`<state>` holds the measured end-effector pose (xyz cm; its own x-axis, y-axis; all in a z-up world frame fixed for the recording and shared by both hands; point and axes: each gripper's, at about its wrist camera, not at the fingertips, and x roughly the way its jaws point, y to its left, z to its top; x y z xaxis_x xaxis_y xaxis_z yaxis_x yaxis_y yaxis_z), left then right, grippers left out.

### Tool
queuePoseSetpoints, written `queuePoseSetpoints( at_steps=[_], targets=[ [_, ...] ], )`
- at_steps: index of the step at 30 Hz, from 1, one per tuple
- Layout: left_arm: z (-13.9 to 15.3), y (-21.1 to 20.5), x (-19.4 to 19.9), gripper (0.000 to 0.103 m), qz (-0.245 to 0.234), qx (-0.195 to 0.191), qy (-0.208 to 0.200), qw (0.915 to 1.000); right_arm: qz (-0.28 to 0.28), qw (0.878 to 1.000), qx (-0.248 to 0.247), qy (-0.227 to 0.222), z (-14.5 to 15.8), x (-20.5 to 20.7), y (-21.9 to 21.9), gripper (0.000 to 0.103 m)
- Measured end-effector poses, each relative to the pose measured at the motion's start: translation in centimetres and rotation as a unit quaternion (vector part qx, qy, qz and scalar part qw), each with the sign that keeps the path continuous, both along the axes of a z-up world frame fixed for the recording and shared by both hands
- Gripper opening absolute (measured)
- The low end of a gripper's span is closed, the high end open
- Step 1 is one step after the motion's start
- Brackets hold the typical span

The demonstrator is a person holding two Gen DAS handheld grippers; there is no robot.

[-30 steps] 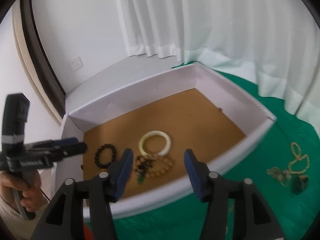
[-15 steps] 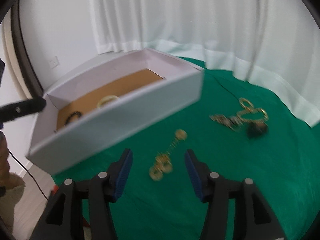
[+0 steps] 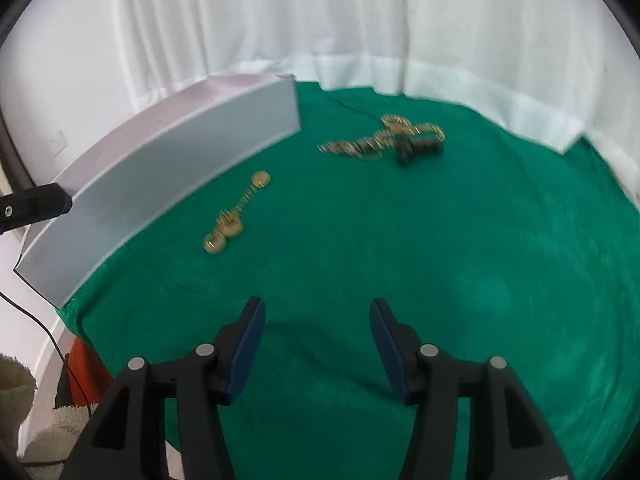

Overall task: Organize jewelry
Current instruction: 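Withdraw both tools from the tray back over the cloth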

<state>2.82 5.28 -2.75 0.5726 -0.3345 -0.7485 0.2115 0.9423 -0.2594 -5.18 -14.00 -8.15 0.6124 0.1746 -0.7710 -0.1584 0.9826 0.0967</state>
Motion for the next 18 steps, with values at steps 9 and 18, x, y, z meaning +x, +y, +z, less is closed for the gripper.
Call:
queuePoseSetpoints(
  at_steps=[9,18],
  targets=[
    [-3.4,-1.3,0.1,0.084,-0.001,0.023,0.032,0.9992,-0.034,0.999,-0.003,0.002,-1.6,-1.4,-2.4,0.056],
    [-4.9,-1.0,0.3,0.084,0.008,0.034,0.05,0.9981,-0.049,0.999,0.0,0.005,-2.6,-1.3,-3.4,0.056]
  ],
)
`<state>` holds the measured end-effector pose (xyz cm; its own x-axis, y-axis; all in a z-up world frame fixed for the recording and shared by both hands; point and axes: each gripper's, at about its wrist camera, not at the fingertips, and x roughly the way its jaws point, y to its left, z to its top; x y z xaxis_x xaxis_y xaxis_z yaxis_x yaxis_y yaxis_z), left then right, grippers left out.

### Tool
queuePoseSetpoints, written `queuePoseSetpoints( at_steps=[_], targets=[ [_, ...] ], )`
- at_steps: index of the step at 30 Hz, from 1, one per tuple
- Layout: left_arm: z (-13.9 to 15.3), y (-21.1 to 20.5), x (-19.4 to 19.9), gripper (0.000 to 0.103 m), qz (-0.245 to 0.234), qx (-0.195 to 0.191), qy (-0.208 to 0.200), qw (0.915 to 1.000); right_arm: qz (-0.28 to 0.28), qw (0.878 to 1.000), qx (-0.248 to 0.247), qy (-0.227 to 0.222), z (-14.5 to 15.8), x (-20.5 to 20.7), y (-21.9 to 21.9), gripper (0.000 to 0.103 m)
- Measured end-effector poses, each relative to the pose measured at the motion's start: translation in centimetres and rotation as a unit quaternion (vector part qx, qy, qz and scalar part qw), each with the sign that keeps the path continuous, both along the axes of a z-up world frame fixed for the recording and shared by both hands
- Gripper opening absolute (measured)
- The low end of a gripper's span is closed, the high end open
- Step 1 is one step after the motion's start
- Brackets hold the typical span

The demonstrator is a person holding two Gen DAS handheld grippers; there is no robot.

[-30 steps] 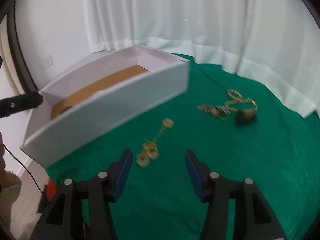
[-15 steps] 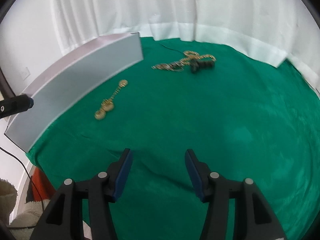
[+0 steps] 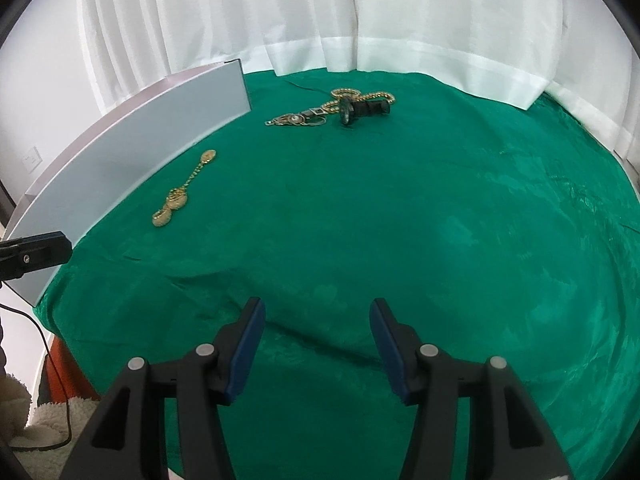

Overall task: Organize jewelry
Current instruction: 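Withdraw both tools from the tray back over the cloth, then grasp the gold hoop earrings with the left gripper while the right gripper grasps the black watch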

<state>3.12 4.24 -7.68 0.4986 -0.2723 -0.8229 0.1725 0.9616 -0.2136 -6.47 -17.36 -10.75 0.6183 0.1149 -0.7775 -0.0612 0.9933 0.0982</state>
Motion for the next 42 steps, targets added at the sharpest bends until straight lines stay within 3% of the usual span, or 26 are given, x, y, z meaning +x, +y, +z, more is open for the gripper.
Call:
queuePoseSetpoints(
  at_steps=[13,20,24,27,31,35,41,42],
  targets=[
    [-1.0,-0.2,0.3,0.084,-0.002,0.005,0.006,1.0,-0.003,1.0,0.004,-0.003,-0.3,-0.2,-0.2,0.056],
    [-1.7,1.8,0.7,0.084,0.008,-0.025,0.007,0.9996,-0.01,1.0,0.012,-0.012,-0.3,-0.5,-0.5,0.056],
    [-1.8,1.3,1.6,0.082,-0.01,-0.026,-0.001,0.9996,-0.008,1.0,0.014,-0.005,-0.6,-0.3,-0.4,0.056],
    [-2.1,-0.5,3.3,0.079,-0.042,-0.008,-0.007,0.9991,-0.007,1.0,0.014,-0.005,-0.6,-0.3,-0.3,0.056],
    [-3.0,-2.6,5.7,0.063,-0.061,0.025,-0.014,0.9978,-0.004,1.0,0.013,-0.004,-0.6,-0.5,-0.2,0.056],
    [-3.9,-4.6,7.5,0.06,-0.073,0.075,-0.03,0.994,-0.005,1.0,0.013,-0.002,-0.7,-0.6,-0.2,0.056],
    [-6.0,-4.8,9.6,0.058,-0.061,0.102,-0.014,0.9928,-0.009,1.0,0.019,-0.001,-0.9,-0.6,-0.6,0.056],
    [-6.1,-4.8,9.6,0.047,-0.058,0.102,-0.017,0.9929,-0.01,1.0,0.021,-0.001,-1.0,-0.6,-0.7,0.056]
  ],
)
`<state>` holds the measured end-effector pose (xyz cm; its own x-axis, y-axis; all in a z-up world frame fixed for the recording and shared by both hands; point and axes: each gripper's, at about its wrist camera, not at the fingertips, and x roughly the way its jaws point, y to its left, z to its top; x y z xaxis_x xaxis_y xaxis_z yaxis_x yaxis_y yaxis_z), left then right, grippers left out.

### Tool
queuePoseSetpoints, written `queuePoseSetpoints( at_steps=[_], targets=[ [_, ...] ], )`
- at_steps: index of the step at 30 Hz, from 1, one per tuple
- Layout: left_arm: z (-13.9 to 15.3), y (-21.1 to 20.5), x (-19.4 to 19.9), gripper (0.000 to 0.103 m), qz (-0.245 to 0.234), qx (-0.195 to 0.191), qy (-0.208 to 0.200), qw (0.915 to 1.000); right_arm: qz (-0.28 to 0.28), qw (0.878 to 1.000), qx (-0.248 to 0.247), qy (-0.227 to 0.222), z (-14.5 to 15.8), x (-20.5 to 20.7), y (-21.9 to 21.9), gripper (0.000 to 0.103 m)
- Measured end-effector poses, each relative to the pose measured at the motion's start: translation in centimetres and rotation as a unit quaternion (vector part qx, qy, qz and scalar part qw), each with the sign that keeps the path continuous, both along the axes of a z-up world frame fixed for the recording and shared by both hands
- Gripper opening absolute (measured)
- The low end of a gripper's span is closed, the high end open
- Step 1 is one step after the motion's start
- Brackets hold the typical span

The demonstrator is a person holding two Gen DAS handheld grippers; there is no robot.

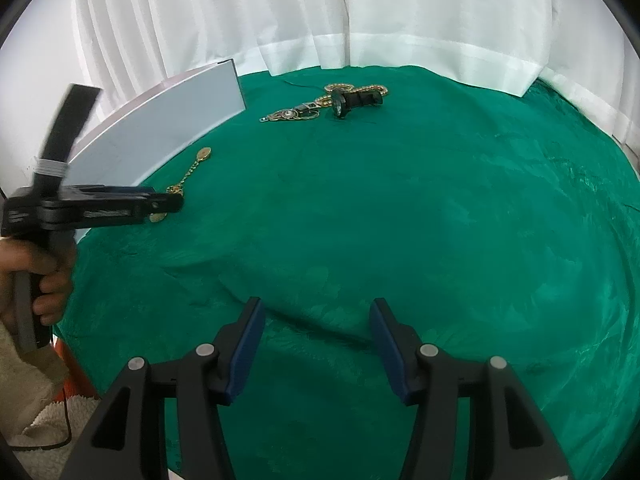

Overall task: Organize jewelry
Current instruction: 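Grasp the gold hoop earrings with the left gripper while the right gripper grasps the black watch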

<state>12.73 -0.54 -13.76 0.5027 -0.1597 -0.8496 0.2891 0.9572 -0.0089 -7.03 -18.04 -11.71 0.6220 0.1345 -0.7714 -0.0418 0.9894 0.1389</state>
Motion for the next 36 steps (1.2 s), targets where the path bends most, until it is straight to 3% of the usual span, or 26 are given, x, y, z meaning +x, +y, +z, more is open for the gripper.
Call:
queuePoseSetpoints(
  at_steps=[1,3,7,12,18,22,25,28,31,36],
  targets=[
    [0.0,0.1,0.1,0.033,0.001,-0.004,-0.002,1.0,-0.001,1.0,0.0,-0.001,0.0,0.0,-0.1,0.056],
    [0.2,0.4,0.4,0.026,0.005,-0.017,0.002,0.9998,-0.003,1.0,0.0,-0.002,0.0,0.0,-0.3,0.056],
    [1.4,1.6,0.4,0.025,0.011,-0.074,0.001,0.9972,-0.009,1.0,0.007,-0.001,0.0,0.1,-0.8,0.056],
    [5.4,3.5,-0.1,0.025,0.014,-0.152,-0.009,0.9883,-0.013,1.0,0.028,0.004,1.0,1.1,-1.8,0.056],
    [9.2,5.1,-1.1,0.025,0.01,-0.179,-0.038,0.9831,0.009,0.997,0.071,0.02,3.3,6.2,-2.7,0.056],
    [9.2,5.5,-1.8,0.025,0.011,-0.181,-0.038,0.9827,0.031,0.987,0.142,0.063,3.2,11.5,-2.3,0.056],
    [8.5,5.8,-2.1,0.025,0.015,-0.182,-0.033,0.9826,0.044,0.982,0.164,0.077,3.1,16.4,-0.8,0.055],
    [7.9,6.9,-2.5,0.025,0.025,-0.189,-0.025,0.9814,-0.034,0.981,0.18,0.064,4.1,20.2,-2.1,0.052],
    [7.2,7.6,-2.6,0.025,0.03,-0.19,-0.021,0.981,-0.147,0.963,0.216,0.071,3.9,23.2,-5.7,0.052],
    [6.8,8.2,-2.1,0.025,0.037,-0.194,-0.022,0.9801,-0.204,0.935,0.257,0.134,0.3,26.8,-7.6,0.052]
  ],
)
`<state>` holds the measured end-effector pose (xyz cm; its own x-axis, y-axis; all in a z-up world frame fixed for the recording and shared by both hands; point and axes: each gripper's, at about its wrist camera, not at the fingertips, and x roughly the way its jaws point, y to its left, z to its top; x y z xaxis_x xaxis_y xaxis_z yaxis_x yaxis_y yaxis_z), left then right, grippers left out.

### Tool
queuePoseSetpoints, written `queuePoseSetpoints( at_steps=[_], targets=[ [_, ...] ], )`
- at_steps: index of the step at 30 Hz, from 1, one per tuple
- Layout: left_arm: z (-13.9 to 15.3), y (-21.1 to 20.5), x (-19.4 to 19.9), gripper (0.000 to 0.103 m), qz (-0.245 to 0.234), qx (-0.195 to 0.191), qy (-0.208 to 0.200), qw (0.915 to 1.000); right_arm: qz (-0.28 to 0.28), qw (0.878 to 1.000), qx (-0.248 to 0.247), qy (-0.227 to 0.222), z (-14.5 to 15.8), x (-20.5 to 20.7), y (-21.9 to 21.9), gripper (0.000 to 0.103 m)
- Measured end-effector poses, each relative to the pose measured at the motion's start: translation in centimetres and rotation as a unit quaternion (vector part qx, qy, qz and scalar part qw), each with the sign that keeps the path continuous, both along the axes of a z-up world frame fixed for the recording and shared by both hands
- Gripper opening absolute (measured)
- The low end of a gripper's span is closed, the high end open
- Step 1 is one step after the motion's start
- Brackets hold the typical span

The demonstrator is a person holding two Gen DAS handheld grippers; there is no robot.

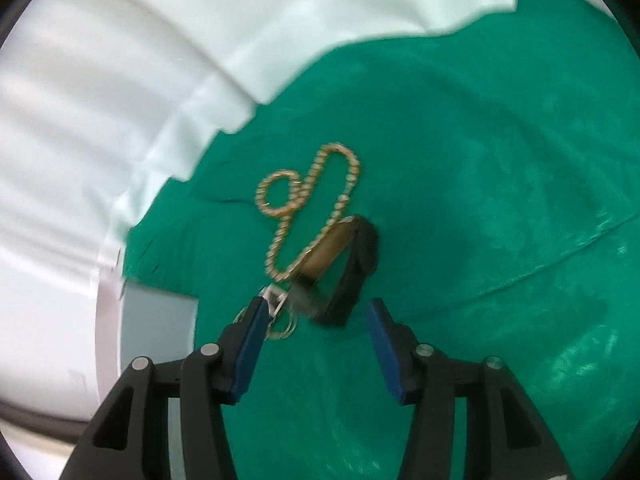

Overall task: Organize jewelry
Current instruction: 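Grasp the gold hoop earrings with the left gripper while the right gripper grasps the black watch, then carry the earrings and watch into the white tray and open both grippers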

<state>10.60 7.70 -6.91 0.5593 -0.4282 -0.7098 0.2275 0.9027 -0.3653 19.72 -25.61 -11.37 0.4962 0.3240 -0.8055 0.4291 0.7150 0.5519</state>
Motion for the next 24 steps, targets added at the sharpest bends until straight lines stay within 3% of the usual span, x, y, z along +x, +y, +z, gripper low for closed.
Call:
queuePoseSetpoints(
  at_steps=[4,6,9,10,19,24],
  targets=[
    [-0.2,0.5,-0.2,0.025,0.006,-0.004,0.001,1.0,-0.022,0.999,0.037,0.002,-2.1,1.1,0.0,0.053],
    [-0.4,0.7,-0.3,0.025,0.007,-0.005,0.004,1.0,-0.023,0.999,0.046,-0.008,-2.5,1.1,0.2,0.042],
    [-0.7,1.0,-0.6,0.025,0.009,-0.005,0.007,0.9999,-0.011,0.998,0.058,-0.027,-2.2,0.8,0.2,0.039],
    [-0.7,1.0,-0.6,0.025,0.01,-0.006,0.008,0.9999,-0.005,0.998,0.06,-0.033,-2.0,0.5,0.0,0.02],
    [0.2,0.6,-1.0,0.025,0.01,-0.014,0.003,0.9998,0.081,0.993,0.038,-0.073,0.8,-3.2,0.3,0.021],
    [2.8,1.0,-1.6,0.025,0.005,-0.055,-0.003,0.9985,0.138,0.984,-0.004,-0.11,4.6,-6.0,2.2,0.021]
  ],
)
